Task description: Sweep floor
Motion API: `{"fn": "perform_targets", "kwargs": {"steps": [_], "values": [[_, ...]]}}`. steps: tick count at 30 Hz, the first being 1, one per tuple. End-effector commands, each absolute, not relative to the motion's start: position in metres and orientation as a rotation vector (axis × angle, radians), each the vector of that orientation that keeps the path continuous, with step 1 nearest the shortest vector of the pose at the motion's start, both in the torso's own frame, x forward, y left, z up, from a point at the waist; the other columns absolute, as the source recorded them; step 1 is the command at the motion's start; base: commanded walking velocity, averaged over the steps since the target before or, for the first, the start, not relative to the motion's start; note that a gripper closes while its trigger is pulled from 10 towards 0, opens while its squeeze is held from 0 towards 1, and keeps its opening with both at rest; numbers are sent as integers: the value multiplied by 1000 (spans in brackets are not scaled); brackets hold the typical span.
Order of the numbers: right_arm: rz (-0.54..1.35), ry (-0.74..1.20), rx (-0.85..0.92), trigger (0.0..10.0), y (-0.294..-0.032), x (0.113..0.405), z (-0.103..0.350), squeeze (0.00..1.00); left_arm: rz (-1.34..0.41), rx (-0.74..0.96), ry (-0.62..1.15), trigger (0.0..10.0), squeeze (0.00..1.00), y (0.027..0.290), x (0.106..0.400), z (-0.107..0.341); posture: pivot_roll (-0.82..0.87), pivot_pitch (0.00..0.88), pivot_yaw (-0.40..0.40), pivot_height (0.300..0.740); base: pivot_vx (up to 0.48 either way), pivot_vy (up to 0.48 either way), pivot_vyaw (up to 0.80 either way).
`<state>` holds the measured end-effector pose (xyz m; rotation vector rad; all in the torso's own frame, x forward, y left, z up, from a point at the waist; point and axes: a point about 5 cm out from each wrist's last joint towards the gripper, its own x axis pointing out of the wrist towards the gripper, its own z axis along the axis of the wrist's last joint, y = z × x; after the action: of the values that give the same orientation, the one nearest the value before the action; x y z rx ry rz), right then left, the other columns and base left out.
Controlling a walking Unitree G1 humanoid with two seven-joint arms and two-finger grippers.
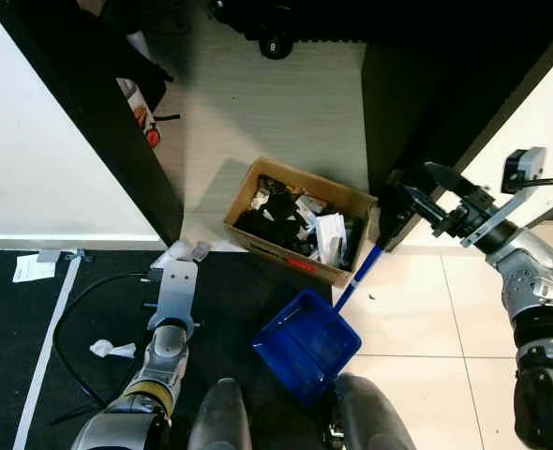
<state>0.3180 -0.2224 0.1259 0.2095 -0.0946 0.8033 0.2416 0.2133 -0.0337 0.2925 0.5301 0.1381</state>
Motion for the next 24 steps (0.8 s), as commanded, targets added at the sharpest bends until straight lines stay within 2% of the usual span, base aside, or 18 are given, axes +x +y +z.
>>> {"fn": "perform_targets", "kwargs": {"steps": [1,5,12,16,24], "values": [[861,-81,236,10000,-216,313,124,0,141,283,592,10000,0,216,228,-44,-23,145,-51,740,0,0,0],[906,-67,250,10000,-212,309,124,0,140,283,592,10000,0,216,228,-44,-23,145,-51,740,0,0,0],[911,38,32,10000,-214,293,100,0,138,279,591,10000,0,215,229,-44,-25,145,-57,740,0,0,0],[844,19,-42,10000,-214,294,96,0,136,279,588,10000,0,214,229,-44,-20,147,-55,740,0,0,0],[720,-55,-50,10000,-216,303,99,0,131,284,579,10000,0,212,231,-43,-18,148,-50,740,0,0,0]]}}
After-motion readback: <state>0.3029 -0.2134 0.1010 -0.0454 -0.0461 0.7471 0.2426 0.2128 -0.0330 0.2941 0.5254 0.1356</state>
